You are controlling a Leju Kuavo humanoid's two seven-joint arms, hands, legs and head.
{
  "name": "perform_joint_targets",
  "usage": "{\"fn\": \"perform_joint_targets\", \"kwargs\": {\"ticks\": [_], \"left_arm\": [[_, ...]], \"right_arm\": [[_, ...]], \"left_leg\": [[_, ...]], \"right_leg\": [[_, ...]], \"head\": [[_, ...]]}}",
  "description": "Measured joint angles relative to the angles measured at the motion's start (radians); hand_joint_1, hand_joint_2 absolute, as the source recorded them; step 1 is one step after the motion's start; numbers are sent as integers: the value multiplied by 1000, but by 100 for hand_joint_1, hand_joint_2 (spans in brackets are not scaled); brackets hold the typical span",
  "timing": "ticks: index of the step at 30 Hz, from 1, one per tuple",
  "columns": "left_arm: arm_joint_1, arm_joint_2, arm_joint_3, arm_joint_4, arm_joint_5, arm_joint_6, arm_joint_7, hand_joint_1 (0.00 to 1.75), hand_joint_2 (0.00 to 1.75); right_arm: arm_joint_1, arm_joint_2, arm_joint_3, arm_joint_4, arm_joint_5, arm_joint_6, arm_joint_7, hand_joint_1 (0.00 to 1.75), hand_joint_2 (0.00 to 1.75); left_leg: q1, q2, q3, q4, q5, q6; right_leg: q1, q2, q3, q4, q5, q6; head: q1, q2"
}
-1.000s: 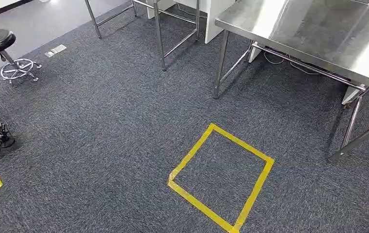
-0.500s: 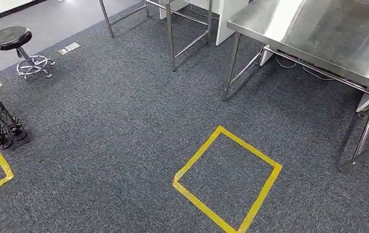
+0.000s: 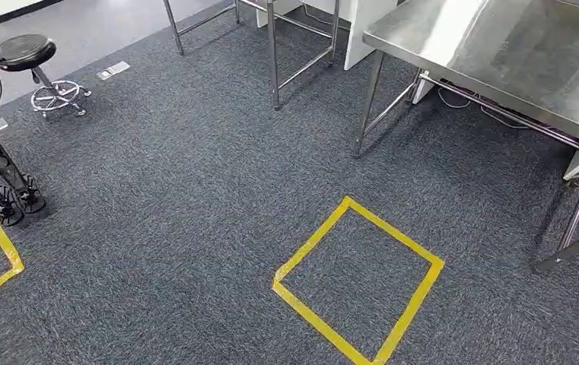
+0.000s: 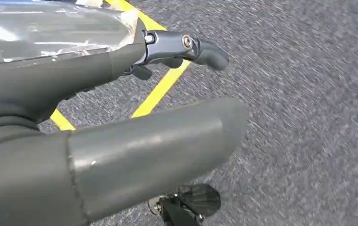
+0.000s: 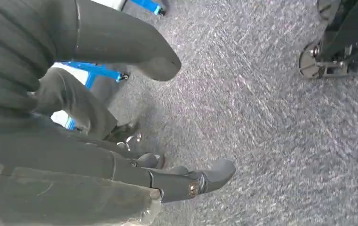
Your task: Take the parts from the cabinet and place them on the table.
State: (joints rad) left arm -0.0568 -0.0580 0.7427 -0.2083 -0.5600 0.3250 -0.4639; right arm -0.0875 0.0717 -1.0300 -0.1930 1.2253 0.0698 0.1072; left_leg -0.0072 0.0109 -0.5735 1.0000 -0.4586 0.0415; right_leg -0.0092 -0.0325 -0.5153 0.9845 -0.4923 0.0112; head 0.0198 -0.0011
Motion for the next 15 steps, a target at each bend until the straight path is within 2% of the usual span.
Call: {"fn": "perform_joint_targets", "kwargs": {"ticks": [1, 2, 3, 4, 5, 6, 7, 8, 10, 11, 12, 13, 15], "left_arm": [[0, 0, 0, 0, -2, 0, 2, 0, 0], [-1, -2, 0, 0, -3, 0, 3, 0, 0], [-2, -2, 0, 0, -3, 0, 3, 0, 0], [-2, -2, 0, 0, -3, 0, 4, 0, 0], [-1, -2, 0, 0, -3, 0, 4, 0, 0], [-1, -2, 0, 0, -3, 0, 5, 0, 0], [1, -2, 1, 0, -3, 0, 6, 0, 0], [1, -3, 1, 0, -3, 0, 6, 0, 0], [1, -6, 1, 0, -3, 0, 6, 0, 0], [1, -7, 1, 0, -3, 0, 6, 0, 0], [1, -6, 1, 0, -3, 0, 6, 0, 0], [1, -6, 1, 0, -3, 1, 7, 0, 0], [2, -6, 1, 0, -3, 1, 7, 0, 0]], "right_arm": [[-1, 0, 0, 0, 0, 0, 0, 0, 175], [0, -2, 0, 0, -1, 0, 0, 0, 175], [1, -1, 0, 0, -1, 0, 0, 0, 175], [1, -1, 0, 0, -2, 0, 0, 0, 175], [2, -1, 0, 0, -2, 0, 0, 0, 175], [3, -1, 0, 0, -2, 0, 0, 0, 175], [4, -2, 0, 0, -2, 0, 0, 0, 175], [4, -3, 0, 0, -2, 0, 0, 0, 175], [3, -6, 0, 0, -2, 0, 0, 0, 175], [3, -7, 0, 0, -2, 0, 0, 0, 175], [2, -6, 0, 0, -2, 0, 0, 0, 175], [2, -5, 0, 0, -2, 0, 0, 0, 175], [1, -5, 0, 0, -2, 0, 0, 0, 175]], "left_leg": [[12, -3, 14, -25, 15, 8], [10, -5, 21, -37, 21, 12], [10, -8, 20, -37, 24, 17], [10, -11, 19, -37, 24, 17], [8, -14, 17, -37, 24, 17], [8, -19, 17, -36, 24, 17], [8, -23, 17, -36, 24, 17], [9, -28, 18, -34, 23, 16], [11, -36, 19, -28, 21, 11], [10, -40, 16, -18, 16, 5], [9, -41, 13, -15, 13, 1], [2, -46, 10, -5, 6, -9], [2, -47, 10, -7, 7, -12]], "right_leg": [[7, 1, -3, 3, -4, 5], [4, 11, -15, 36, -26, 2], [3, 19, -44, 98, -60, -6], [0, 22, -85, 184, -96, -11], [-3, 24, -120, 255, -123, -12], [-4, 25, -154, 323, -138, -4], [-5, 25, -153, 317, -128, 5], [-7, 25, -131, 269, -102, 17], [-13, 27, -58, 120, -39, 36], [-18, 35, -14, 29, -8, 43], [-18, 39, -11, 14, -10, 36], [-11, 37, -13, 10, -3, 21], [-8, 34, -14, 14, -4, 8]], "head": [[1, 0], [5, 0], [4, 0], [7, 0], [6, 0], [7, 0], [7, 0], [7, 0], [7, 0], [8, 0], [10, 0], [10, 0], [5, 0]]}}
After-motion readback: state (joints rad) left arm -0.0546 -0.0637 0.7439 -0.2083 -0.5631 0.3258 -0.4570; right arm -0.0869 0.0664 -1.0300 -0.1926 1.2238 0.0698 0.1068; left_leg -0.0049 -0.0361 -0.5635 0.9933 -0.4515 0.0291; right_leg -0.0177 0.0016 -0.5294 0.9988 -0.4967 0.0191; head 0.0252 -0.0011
